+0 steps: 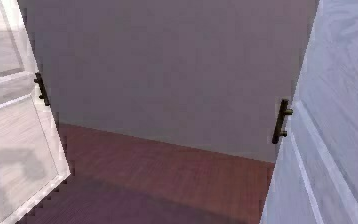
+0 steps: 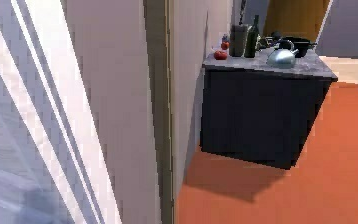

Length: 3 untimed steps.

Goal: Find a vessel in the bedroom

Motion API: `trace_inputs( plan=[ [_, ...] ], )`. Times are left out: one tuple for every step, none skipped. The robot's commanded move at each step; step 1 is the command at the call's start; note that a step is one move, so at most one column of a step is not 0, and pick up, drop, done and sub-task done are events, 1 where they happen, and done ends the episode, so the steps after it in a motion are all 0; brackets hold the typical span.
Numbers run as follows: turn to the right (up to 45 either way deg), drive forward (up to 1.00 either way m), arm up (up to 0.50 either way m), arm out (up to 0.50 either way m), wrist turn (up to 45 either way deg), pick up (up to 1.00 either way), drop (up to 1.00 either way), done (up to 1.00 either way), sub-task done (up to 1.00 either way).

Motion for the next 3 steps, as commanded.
trace_inputs(
  plan=[
    [0.0, 0.05, 0.0, 0.0, 0.0, 0.0, 0.0, 0.0, 0.0],
    [-45.0, 0.0, 0.0, 0.0, 0.0, 0.0, 0.0, 0.0, 0.0],
    [-33.0, 0.0, 0.0, 0.0, 0.0, 0.0, 0.0, 0.0, 0.0]
  ],
)
